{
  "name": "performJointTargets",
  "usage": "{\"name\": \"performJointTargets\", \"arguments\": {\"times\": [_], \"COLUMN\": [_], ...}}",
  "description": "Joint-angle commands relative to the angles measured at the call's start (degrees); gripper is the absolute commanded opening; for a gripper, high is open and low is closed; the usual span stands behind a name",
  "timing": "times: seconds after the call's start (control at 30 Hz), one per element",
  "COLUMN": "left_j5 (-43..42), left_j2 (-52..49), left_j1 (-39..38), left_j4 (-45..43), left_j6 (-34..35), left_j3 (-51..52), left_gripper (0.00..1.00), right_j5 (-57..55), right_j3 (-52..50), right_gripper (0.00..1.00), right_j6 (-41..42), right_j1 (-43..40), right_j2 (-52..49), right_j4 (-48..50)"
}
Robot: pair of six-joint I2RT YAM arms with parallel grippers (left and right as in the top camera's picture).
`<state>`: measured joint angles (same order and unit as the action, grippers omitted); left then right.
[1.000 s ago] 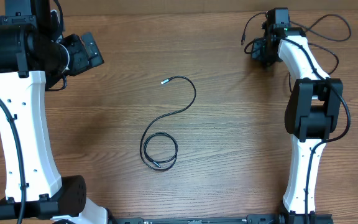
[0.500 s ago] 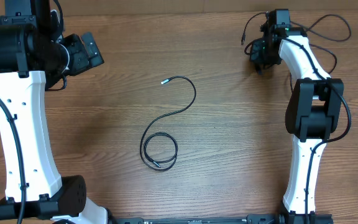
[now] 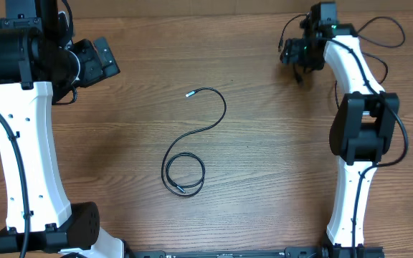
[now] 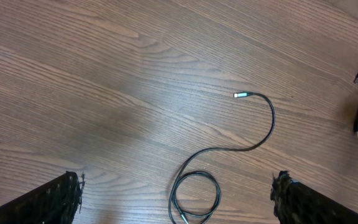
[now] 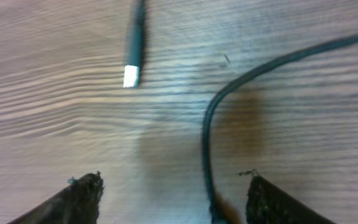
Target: Untangle cables
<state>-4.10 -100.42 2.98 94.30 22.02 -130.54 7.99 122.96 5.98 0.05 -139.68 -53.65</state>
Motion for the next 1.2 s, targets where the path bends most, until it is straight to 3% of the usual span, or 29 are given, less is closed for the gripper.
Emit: {"name": "performJointTargets", "arguments": {"times": [0.0,0.1,0.23,0.47,0.8,0.9,1.17], "left_j5": [0.2,0.2,0.04,-5.01,-11.08,-12.46,-16.31], "left_j2": [-0.2,-0.2,-0.2,-0.2,-0.2,-0.2,-0.11], "left_j1": [-0.37,-0.37,-0.37,-0.39,-0.46,-0.5,-0.5], "left_j4": [-0.04,-0.04,-0.04,1.95,2.51,2.51,2.51], "left_j6": [-1.27,-1.27,-1.27,-3.04,-6.29,-8.79,-10.95], "left_j3": [-0.37,-0.37,-0.37,-0.37,-0.37,-0.31,0.0], "left_gripper": [1.0,1.0,1.0,1.0,1.0,1.0,1.0], "right_j5": [6.45,15.8,22.58,21.59,4.2,5.35,19.85], "right_j3": [4.35,4.57,4.57,4.57,4.57,4.57,4.57], "right_gripper": [0.8,0.84,1.0,1.0,1.0,1.0,1.0], "right_j6": [0.2,0.2,3.5,5.25,22.4,26.03,25.97], "right_j1": [0.24,0.61,1.7,4.81,7.08,7.08,7.08], "right_j2": [7.54,9.9,11.89,15.82,25.77,28.11,28.98], "right_j4": [-1.62,-4.33,-8.33,-13.49,-14.36,-12.57,-3.48]}}
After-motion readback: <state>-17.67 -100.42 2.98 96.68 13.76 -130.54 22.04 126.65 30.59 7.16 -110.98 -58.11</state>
